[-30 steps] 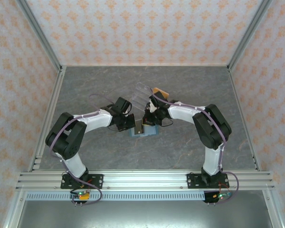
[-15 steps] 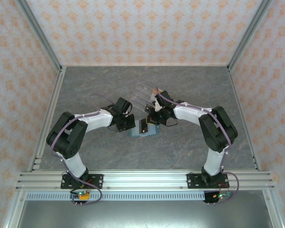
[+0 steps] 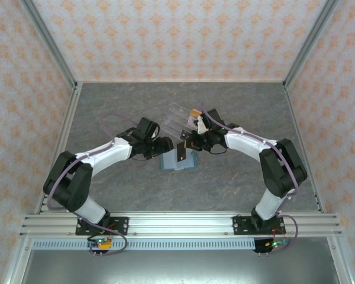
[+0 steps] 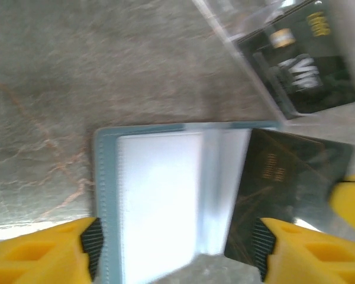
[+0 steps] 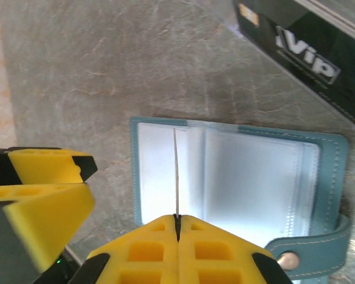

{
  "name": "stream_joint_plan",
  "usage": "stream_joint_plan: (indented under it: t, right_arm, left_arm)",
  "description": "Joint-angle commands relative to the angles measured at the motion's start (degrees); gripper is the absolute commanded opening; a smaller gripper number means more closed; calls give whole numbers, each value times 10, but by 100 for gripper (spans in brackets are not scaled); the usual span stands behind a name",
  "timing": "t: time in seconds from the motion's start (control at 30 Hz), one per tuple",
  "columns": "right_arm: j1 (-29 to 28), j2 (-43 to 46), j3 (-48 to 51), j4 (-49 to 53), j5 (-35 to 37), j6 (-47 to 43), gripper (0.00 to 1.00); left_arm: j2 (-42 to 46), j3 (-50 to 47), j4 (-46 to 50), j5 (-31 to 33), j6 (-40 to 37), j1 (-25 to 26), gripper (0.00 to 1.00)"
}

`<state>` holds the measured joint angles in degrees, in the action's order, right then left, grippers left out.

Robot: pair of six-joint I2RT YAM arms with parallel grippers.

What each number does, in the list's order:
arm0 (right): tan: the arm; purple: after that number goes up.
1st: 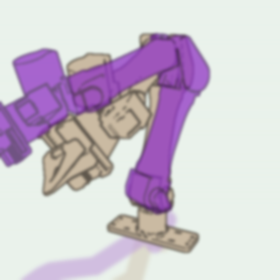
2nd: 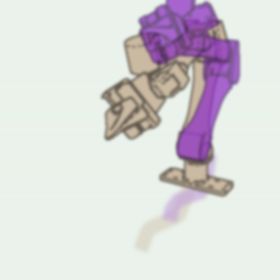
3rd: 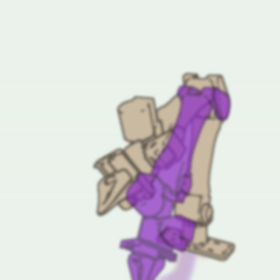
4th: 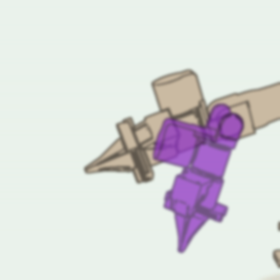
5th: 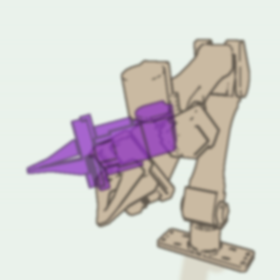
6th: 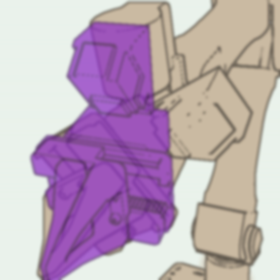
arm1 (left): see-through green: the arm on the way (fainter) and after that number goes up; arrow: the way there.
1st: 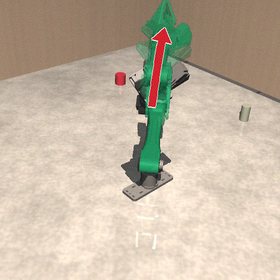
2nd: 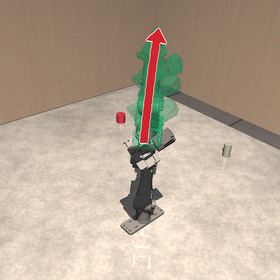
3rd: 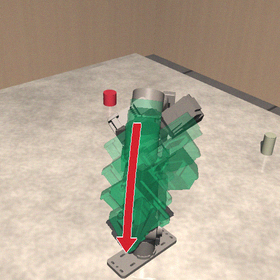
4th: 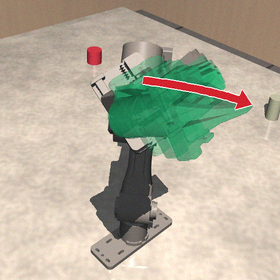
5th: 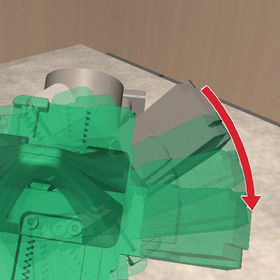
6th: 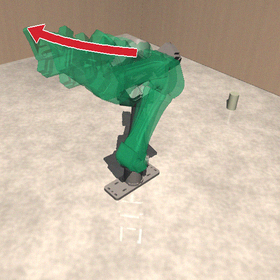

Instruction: Take the credit cards out of the card holder

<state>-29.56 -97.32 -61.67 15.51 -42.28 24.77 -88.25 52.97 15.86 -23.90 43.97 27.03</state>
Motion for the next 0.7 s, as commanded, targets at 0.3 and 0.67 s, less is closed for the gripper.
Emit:
stream_joint_plan:
  t: [0.3,0.67]
  right_arm:
    - [27,51,35,-141,-187,27,0]
    - [48,53,53,-238,-221,104,0]
  left_arm:
    - [36,-108,-268,-188,85,-51,94]
    - [34,-135,-427,-243,162,-51,69]
